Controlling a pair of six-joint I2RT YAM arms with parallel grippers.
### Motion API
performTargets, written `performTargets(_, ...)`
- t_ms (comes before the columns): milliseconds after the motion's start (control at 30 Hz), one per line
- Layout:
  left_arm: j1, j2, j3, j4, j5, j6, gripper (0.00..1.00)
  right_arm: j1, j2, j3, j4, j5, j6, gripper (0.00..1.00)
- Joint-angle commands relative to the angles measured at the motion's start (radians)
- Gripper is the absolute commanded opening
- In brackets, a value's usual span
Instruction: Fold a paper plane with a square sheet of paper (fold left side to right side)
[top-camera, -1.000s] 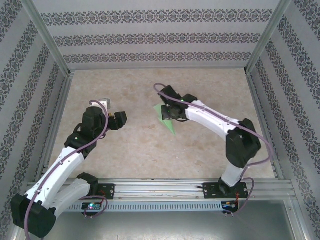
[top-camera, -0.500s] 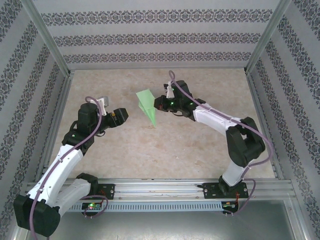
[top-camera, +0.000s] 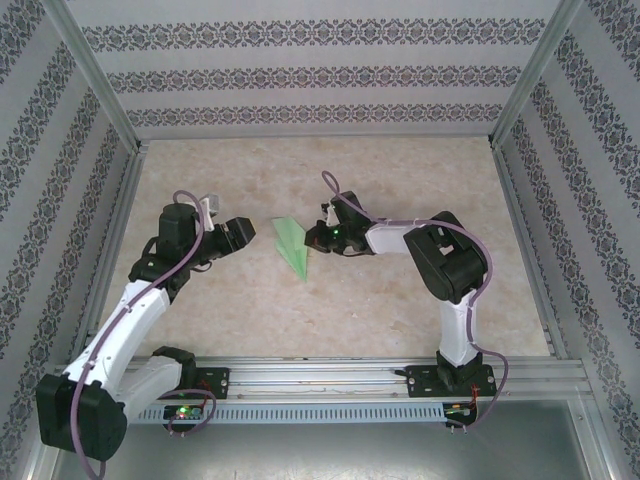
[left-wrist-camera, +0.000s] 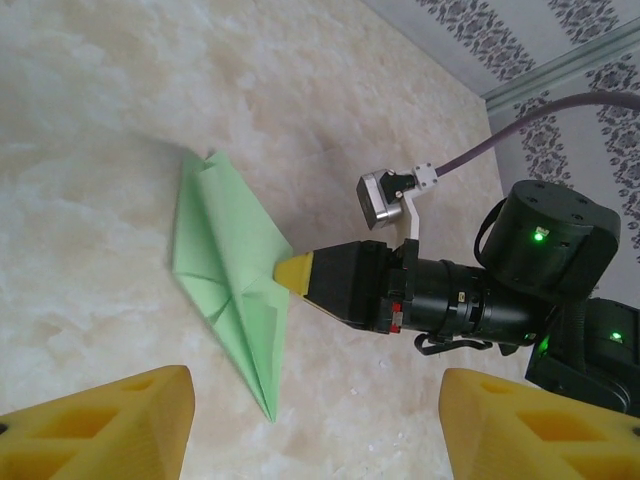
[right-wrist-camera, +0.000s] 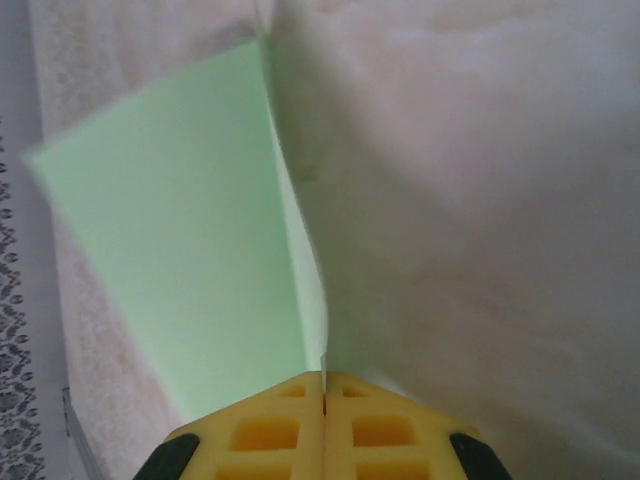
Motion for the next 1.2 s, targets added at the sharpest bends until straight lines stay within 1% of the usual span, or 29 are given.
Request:
performTargets(0, 0.017, 0.064, -0.011, 0.071, 0.055, -0.014, 0.64, -0.015, -0.008, -0.034, 0.026, 0.033, -0.014, 0.00)
performTargets(233, 0.018, 0.294, 0.012, 0.224, 0.192, -0.060, 0.56, -0.028, -0.044, -0.073, 0.015, 0.051, -0.036, 0.00)
performTargets(367, 0.013, 0.417, 0.044, 0.289, 0.266, -0.082, 0.54, -0.027, -0.067, -0.078, 0.015, 0.048, -0.043, 0.00)
performTargets(733, -0.017, 0.621, 0.134, 0.294, 0.314, -0.063, 0.53, -0.008, -0.088, -0.064, 0.008, 0.048, -0.060, 0.00)
performTargets(800, -0.024, 0.652, 0.151, 0.285, 0.316, -0.056, 0.50, -0.007, -0.084, -0.055, -0.007, 0.052, -0.067, 0.00)
performTargets(967, -0.034, 0.705, 0.175, 0.286, 0.315, -0.048, 0.45, -0.005, -0.079, -0.054, -0.010, 0.052, -0.067, 0.00)
performTargets(1167, -0.058, 0.753, 0.206, 0.295, 0.330, -0.056, 0.45, -0.004, -0.078, -0.044, -0.024, 0.054, -0.075, 0.00)
